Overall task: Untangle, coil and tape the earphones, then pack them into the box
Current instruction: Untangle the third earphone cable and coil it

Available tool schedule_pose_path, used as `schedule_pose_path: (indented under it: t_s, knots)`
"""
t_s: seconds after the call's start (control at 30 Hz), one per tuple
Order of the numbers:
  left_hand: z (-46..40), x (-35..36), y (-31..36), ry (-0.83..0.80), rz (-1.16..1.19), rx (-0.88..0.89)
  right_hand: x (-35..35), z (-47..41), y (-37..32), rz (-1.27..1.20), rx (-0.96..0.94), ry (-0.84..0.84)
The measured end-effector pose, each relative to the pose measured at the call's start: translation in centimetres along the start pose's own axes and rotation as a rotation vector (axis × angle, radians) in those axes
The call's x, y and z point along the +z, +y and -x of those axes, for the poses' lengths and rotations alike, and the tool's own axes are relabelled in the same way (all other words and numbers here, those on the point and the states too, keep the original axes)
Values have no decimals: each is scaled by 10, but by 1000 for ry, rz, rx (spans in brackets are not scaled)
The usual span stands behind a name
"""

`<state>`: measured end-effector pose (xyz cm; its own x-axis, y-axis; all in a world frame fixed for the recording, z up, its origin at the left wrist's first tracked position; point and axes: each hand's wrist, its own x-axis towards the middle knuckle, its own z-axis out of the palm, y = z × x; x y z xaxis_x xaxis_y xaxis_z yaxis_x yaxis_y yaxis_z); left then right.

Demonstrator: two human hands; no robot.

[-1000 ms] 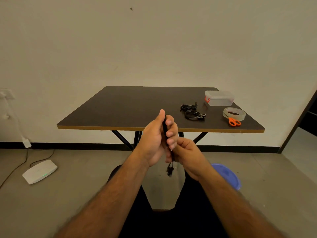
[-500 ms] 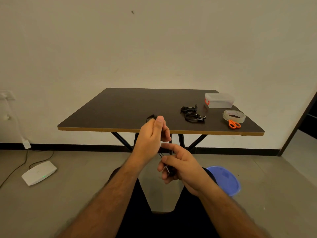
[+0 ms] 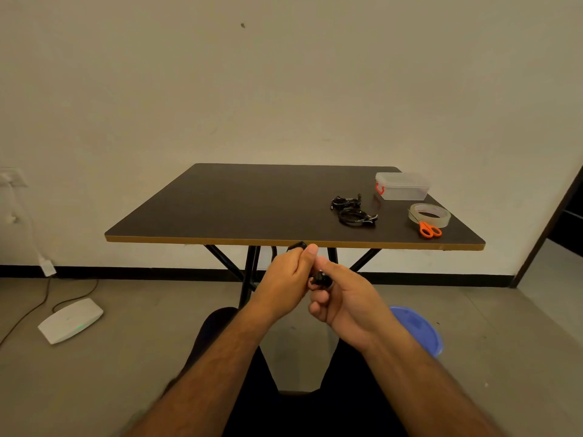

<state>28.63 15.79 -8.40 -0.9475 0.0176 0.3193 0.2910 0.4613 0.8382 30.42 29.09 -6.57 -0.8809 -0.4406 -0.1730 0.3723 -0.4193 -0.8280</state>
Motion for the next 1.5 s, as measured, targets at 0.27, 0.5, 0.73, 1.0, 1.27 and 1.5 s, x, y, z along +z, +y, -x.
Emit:
schedule_pose_path:
  t_s: [0.27, 0.5, 0.73, 1.0, 1.27, 1.5]
  knots:
    - [5, -2, -2, -210, 381, -383, -11, -1, -10, 18, -59, 26]
    - [4, -6, 3, -327, 586, -590, -23, -7, -13, 950, -482, 95]
    - [5, -1, 7, -383, 541, -619, -27, -15, -9, 1082, -550, 110]
    - [8, 2, 7, -420, 542, -609, -26, -17, -6, 991, -488, 154]
    - [11, -6, 6, -573, 631, -459, -30, -10, -20, 698, -288, 69]
    - [10, -6, 6, -571, 668, -427, -35, -13, -21, 600, -172, 18]
